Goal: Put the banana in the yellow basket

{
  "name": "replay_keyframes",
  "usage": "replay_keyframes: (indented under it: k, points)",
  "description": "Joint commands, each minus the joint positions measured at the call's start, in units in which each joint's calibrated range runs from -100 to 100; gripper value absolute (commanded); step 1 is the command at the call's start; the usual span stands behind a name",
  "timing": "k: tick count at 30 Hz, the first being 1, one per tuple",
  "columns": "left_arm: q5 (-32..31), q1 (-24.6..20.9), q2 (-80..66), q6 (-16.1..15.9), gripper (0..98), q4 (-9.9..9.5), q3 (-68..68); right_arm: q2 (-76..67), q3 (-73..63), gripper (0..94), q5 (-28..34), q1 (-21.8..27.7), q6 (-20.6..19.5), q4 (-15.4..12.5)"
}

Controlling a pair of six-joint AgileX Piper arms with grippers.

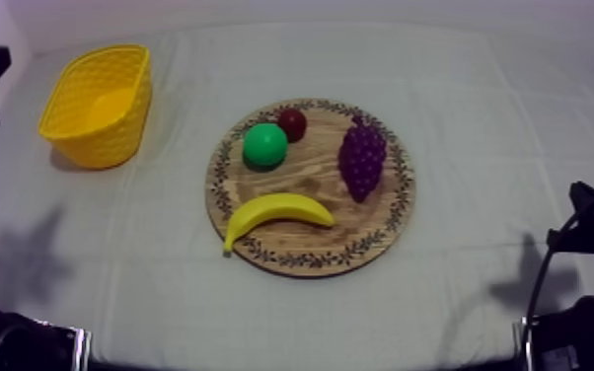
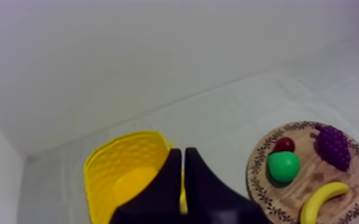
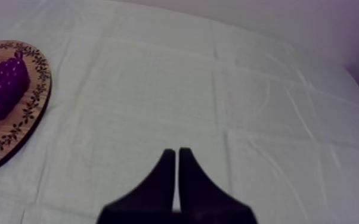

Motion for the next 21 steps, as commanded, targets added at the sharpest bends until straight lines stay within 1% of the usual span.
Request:
replay_keyframes:
  k: [1,3,7,12,16,21]
  points:
    - [1.9,2.7,6.9,-1.5,0.4,0.01,-8.9,0.0,0.0,0.3,0.0,0.0,0.0,0.0]
    - [3.0,4.3,10.2,-2.7,0.5,0.20,-11.9,0.0,0.0,0.3,0.0,0.0,0.0,0.0]
    - [4.4,7.7,16.1,-6.4,0.2,1.23,-16.7,0.0,0.0,0.3,0.0,0.0,0.0,0.0]
    - [6.5,12.0,22.8,-9.9,0.5,1.87,-19.6,0.0,0.0,0.3,0.0,0.0,0.0,0.0]
    - [7.0,15.1,27.2,-10.9,0.7,2.14,-19.7,0.0,0.0,0.3,0.0,0.0,0.0,0.0]
    - [7.2,18.6,31.6,-10.4,0.8,2.25,-18.8,0.0,0.0,0.3,0.0,0.0,0.0,0.0]
